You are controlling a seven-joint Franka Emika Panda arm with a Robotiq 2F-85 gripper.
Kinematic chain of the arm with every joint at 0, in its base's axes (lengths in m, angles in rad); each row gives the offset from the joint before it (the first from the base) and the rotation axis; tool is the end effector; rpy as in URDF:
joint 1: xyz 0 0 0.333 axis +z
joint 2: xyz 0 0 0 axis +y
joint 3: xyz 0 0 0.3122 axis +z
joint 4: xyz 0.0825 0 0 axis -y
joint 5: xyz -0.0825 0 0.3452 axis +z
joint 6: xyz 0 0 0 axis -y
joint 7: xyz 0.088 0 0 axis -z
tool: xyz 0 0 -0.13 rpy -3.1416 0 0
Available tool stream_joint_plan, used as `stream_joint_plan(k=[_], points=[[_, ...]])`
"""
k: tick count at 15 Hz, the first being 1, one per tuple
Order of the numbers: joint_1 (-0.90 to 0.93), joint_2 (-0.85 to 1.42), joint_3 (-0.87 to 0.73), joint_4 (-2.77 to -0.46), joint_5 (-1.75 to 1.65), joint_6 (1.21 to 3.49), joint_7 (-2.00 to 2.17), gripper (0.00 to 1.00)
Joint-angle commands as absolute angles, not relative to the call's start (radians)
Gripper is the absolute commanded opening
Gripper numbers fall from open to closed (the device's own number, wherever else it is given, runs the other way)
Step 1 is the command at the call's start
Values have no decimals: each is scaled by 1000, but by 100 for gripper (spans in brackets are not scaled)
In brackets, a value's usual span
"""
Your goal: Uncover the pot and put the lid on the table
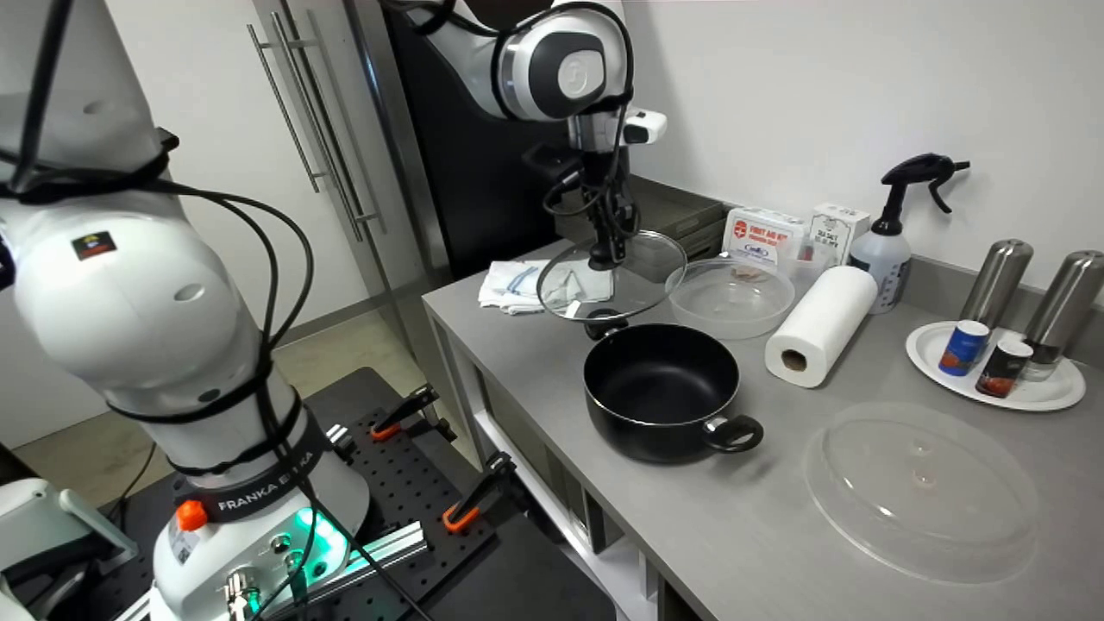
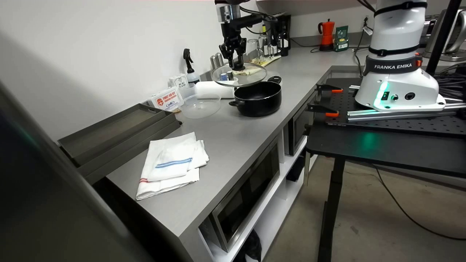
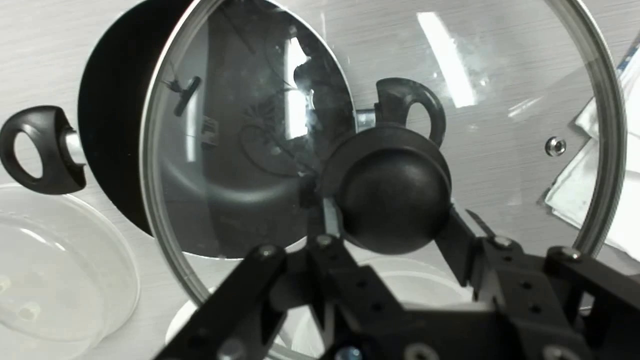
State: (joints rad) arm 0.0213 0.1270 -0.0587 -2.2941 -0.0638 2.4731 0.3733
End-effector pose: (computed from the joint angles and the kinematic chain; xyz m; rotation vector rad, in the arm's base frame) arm 0.5054 -0.0196 0.3021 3.0510 -0.5567 0.0921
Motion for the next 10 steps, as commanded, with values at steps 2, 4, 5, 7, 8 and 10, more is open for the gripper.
stream_joint_plan(k=[2,4,5,7,8,10], points=[[60,110,-27,-2246,-115,2410,409,25],[76,116,-13,-2227,-131,2394,416,25],[85,120,-6,-2218,-141,2383,421,25],[102,132,9,-2195,-163,2361,439,25],[112,139,15,-2183,-175,2350,447,25],[131,158,29,-2154,-197,2326,465,25]])
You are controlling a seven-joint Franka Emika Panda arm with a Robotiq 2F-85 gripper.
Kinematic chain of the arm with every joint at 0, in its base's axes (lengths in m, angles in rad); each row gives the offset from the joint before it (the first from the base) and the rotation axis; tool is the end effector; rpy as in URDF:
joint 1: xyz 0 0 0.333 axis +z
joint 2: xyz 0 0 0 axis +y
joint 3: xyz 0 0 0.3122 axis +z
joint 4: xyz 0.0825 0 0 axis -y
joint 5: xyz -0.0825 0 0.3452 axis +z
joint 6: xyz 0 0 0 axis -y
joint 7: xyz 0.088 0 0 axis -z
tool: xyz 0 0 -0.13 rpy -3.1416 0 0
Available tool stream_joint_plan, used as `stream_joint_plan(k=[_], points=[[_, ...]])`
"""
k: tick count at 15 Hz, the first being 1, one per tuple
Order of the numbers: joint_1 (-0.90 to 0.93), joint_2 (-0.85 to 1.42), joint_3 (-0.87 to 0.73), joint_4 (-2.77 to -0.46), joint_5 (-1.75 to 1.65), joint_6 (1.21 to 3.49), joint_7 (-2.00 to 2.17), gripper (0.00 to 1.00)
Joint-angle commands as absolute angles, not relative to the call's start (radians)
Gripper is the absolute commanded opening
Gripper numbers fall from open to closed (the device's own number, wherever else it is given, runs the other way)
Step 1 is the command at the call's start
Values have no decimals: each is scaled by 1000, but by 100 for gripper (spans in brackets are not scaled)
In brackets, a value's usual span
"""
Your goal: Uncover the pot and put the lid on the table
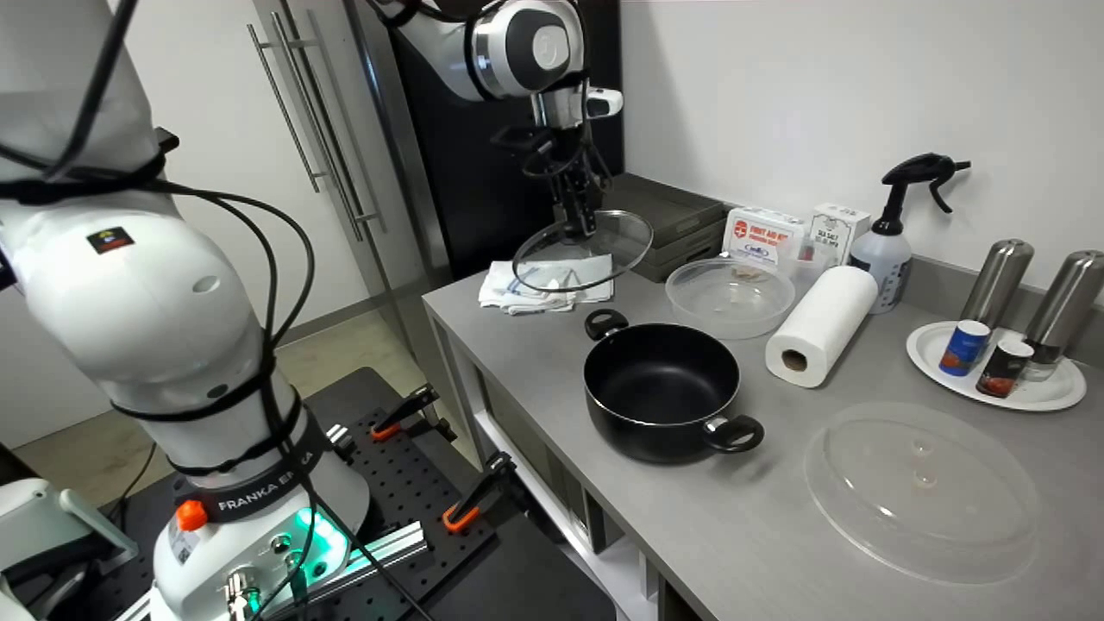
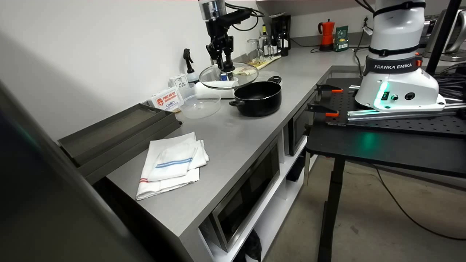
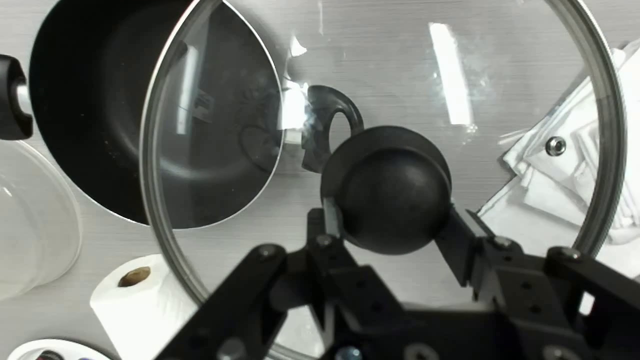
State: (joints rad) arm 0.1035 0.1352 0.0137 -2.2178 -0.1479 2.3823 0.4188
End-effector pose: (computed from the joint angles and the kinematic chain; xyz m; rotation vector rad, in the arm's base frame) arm 0.5157 0.0569 0.3193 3.0357 -0.2983 0.0842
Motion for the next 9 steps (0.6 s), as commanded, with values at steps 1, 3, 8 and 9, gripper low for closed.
stream_joint_plan(k=[1,3,8,9], points=[[139,167,35,-2141,-204,2314,470,25],[158,195,49,-2106,-212,2294,474,25],[202,279,73,-2019,-200,2280,451,25],[211,297,76,-2002,-200,2280,450,25]])
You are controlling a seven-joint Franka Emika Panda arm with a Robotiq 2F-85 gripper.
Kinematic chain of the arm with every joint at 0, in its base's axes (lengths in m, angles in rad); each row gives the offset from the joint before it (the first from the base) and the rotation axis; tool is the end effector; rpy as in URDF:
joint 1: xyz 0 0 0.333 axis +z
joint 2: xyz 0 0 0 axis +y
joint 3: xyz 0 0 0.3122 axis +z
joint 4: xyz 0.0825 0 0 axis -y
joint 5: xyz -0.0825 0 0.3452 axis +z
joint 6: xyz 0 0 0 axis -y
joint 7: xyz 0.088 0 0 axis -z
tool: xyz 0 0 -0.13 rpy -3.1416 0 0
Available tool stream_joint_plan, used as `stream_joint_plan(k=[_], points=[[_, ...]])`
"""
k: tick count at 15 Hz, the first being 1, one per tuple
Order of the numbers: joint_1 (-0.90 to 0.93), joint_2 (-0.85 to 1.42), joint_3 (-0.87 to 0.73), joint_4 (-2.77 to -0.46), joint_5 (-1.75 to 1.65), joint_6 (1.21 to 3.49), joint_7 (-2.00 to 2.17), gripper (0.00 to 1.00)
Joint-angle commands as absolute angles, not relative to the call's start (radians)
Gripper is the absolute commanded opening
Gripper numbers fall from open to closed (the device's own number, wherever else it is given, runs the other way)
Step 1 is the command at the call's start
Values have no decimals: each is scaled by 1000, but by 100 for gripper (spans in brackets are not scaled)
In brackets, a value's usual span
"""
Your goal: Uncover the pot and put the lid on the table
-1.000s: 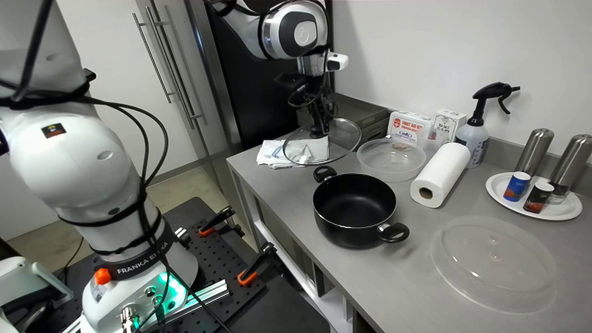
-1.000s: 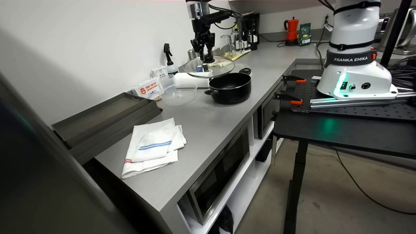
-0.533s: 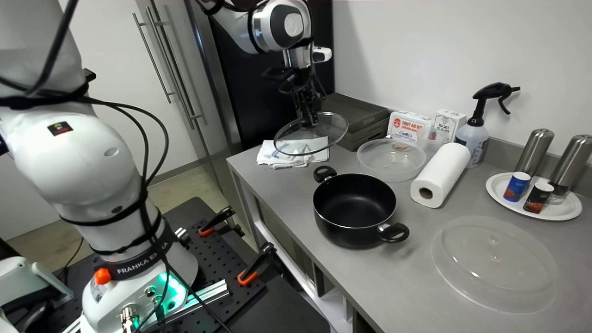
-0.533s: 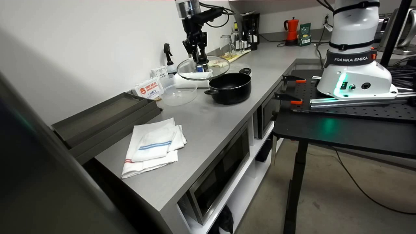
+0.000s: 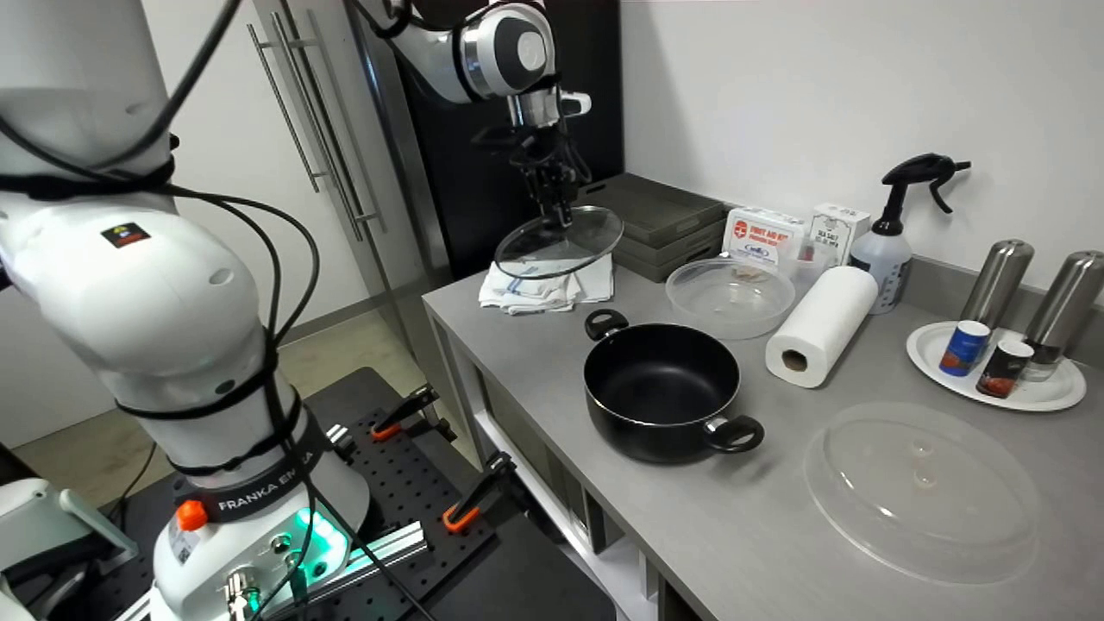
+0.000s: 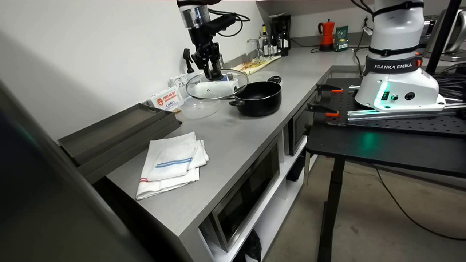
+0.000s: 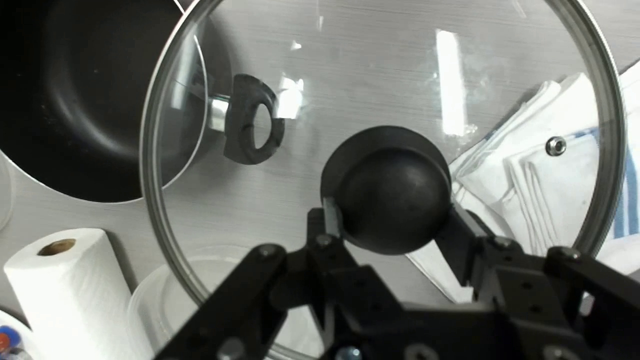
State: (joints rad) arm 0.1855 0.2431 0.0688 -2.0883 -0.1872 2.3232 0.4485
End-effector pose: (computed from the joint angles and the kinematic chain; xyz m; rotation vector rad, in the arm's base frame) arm 0.5336 0.1313 0.3079 3.0249 -0.1022 0.0529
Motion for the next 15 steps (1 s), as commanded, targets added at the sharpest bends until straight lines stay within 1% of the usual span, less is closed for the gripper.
stream_joint_plan(k=[1,15], points=[[221,317,78,-1985,-197,2280,449,25],[331,589,65,-1779,-196,2259,421,25]])
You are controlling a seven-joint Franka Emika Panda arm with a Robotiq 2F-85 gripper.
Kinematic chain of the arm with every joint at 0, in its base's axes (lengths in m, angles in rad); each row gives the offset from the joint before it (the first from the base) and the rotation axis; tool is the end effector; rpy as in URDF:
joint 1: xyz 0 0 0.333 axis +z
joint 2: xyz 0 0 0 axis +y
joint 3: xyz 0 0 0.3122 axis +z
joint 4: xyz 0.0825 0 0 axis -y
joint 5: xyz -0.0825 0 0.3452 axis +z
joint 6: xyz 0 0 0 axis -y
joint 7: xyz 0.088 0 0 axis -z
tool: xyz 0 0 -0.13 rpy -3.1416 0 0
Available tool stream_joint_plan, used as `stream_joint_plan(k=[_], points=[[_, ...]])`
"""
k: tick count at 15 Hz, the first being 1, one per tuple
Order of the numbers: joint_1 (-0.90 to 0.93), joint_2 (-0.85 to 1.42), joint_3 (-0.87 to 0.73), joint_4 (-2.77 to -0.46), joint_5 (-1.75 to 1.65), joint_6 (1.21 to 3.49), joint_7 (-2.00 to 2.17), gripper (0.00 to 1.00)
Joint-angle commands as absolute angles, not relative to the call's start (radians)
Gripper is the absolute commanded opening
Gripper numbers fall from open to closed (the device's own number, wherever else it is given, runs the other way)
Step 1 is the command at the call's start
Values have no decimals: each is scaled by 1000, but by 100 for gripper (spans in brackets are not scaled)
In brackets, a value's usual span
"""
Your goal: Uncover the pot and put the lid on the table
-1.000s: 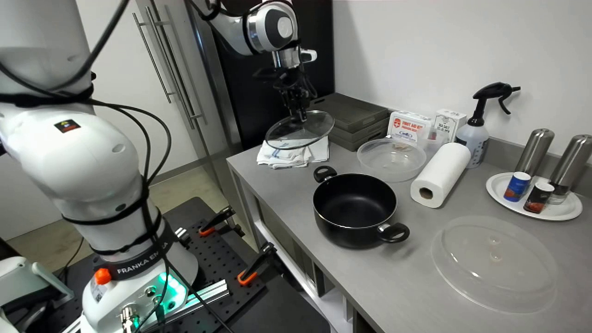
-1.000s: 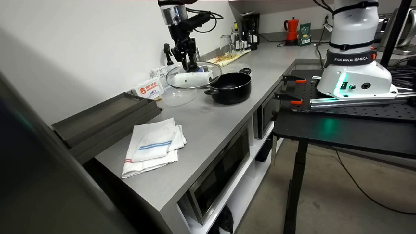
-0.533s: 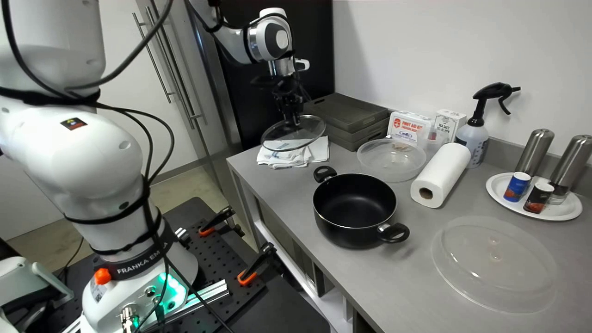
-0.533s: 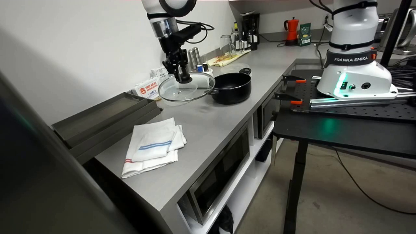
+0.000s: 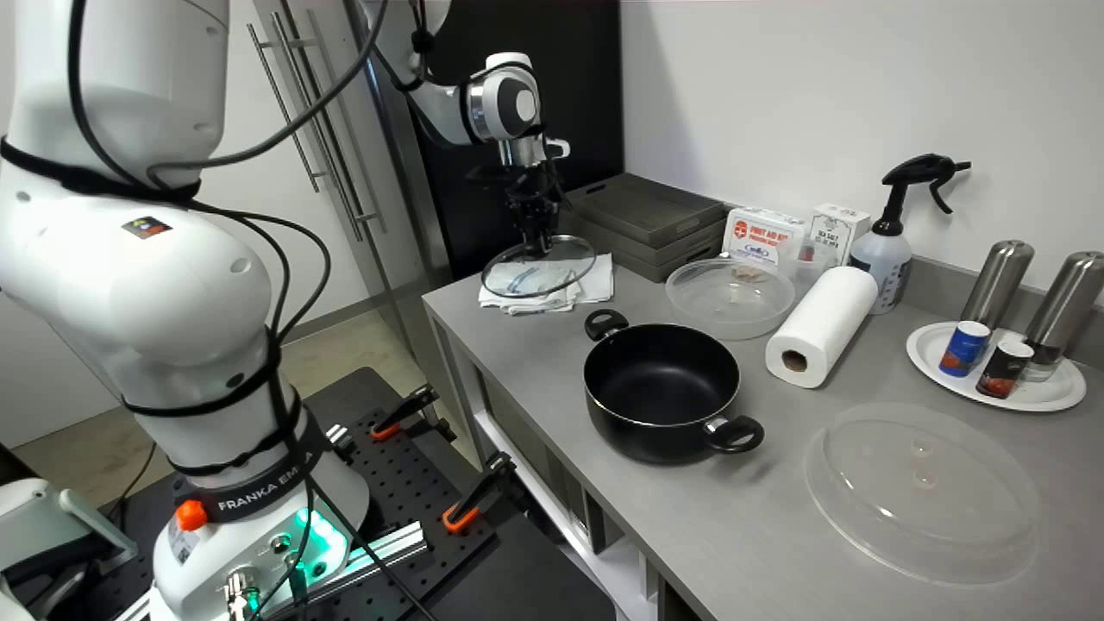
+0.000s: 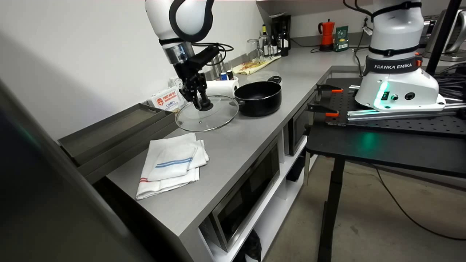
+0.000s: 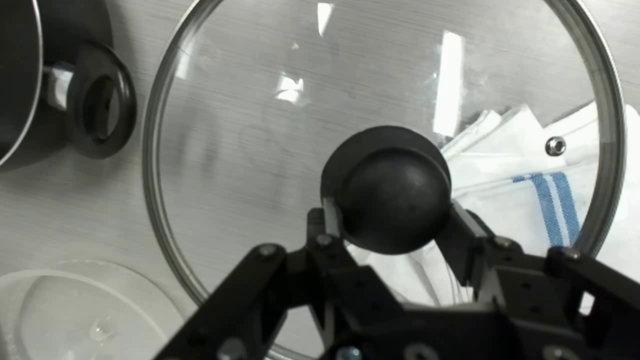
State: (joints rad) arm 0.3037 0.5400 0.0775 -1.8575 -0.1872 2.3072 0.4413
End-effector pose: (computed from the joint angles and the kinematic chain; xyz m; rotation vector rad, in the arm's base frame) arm 0.5624 0.2155 0.2239 3.0199 0.0945 -0.0638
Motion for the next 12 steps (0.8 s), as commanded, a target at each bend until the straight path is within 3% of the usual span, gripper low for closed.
stream_joint_plan(k=[1,12], points=[[333,605,64,-1767,-194,2256,415,25],[308,748,43,-1658,-169,2277,343,25]])
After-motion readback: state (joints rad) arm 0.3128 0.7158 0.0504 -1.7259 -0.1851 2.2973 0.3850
